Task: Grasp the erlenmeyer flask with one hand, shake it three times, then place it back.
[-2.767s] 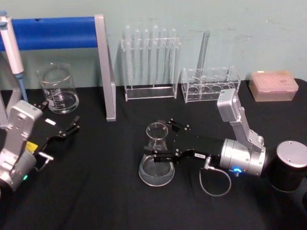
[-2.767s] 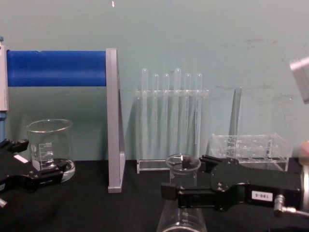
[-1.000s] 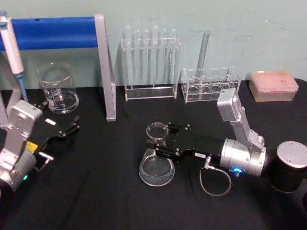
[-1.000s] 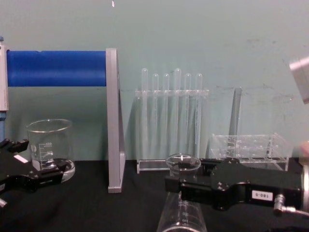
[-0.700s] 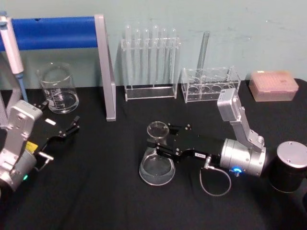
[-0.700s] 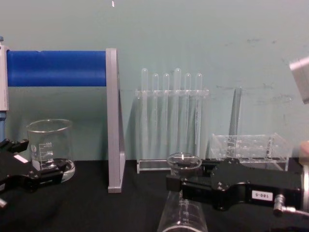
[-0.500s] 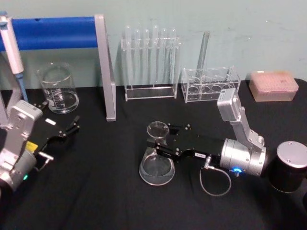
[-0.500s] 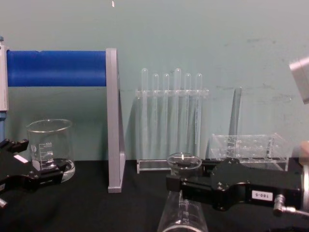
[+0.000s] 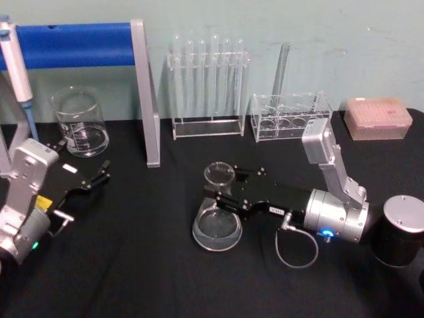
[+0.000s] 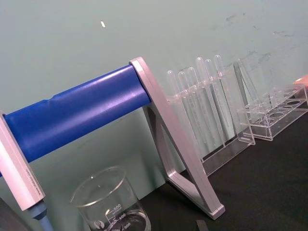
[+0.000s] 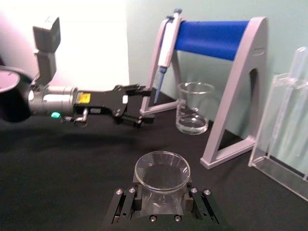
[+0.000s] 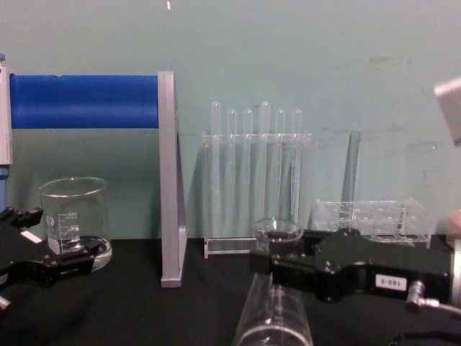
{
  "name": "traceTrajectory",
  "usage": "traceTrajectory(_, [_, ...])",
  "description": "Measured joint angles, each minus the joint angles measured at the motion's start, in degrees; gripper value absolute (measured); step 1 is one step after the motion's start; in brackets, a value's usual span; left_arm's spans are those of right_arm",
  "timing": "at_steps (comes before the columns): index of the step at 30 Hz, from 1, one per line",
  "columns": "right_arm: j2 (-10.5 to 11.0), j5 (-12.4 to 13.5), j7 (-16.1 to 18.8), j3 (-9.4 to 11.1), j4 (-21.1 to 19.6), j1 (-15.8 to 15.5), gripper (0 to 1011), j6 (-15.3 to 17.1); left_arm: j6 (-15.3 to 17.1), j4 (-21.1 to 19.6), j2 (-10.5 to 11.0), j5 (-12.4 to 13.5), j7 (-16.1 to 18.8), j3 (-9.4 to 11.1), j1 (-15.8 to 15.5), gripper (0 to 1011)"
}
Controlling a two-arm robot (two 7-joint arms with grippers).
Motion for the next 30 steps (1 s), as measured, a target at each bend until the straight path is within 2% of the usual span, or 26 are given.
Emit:
traceTrajectory(2, [-0.1, 0.2, -1.0, 0.4, -1.0, -0.5, 457, 0.5, 0.0, 0.0, 0.0, 0.0, 0.0, 0.0, 0.0, 1001])
traceTrajectory(4, [-0.1, 0.2, -3.6, 1.3, -3.4, -1.6, 456, 1.3, 0.0, 0.0, 0.0, 0.0, 0.0, 0.0, 0.0, 1001])
traceTrajectory(5, [-0.1, 0.2, -3.6, 1.3, -3.4, -1.6, 457, 1.3, 0.0, 0.0, 0.0, 0.0, 0.0, 0.0, 0.0, 1001])
traceTrajectory(8, [-0.1, -0.2, -7.2, 2.6, -6.4, -2.9, 456, 2.2, 0.0, 0.0, 0.0, 0.0, 0.0, 0.0, 0.0, 1001])
traceTrajectory(21, [-2.1, -3.9, -26.7, 10.9, -19.5, -10.7, 457, 6.3, 0.0, 0.0, 0.0, 0.0, 0.0, 0.0, 0.0, 1001])
traceTrajectory(27, [-3.0, -5.6, -33.3, 14.3, -23.9, -14.3, 456, 8.0, 0.0, 0.0, 0.0, 0.0, 0.0, 0.0, 0.0, 1001])
traceTrajectory(30, [-3.2, -6.2, -35.0, 15.4, -25.3, -15.6, 457, 8.5, 0.0, 0.0, 0.0, 0.0, 0.0, 0.0, 0.0, 1001])
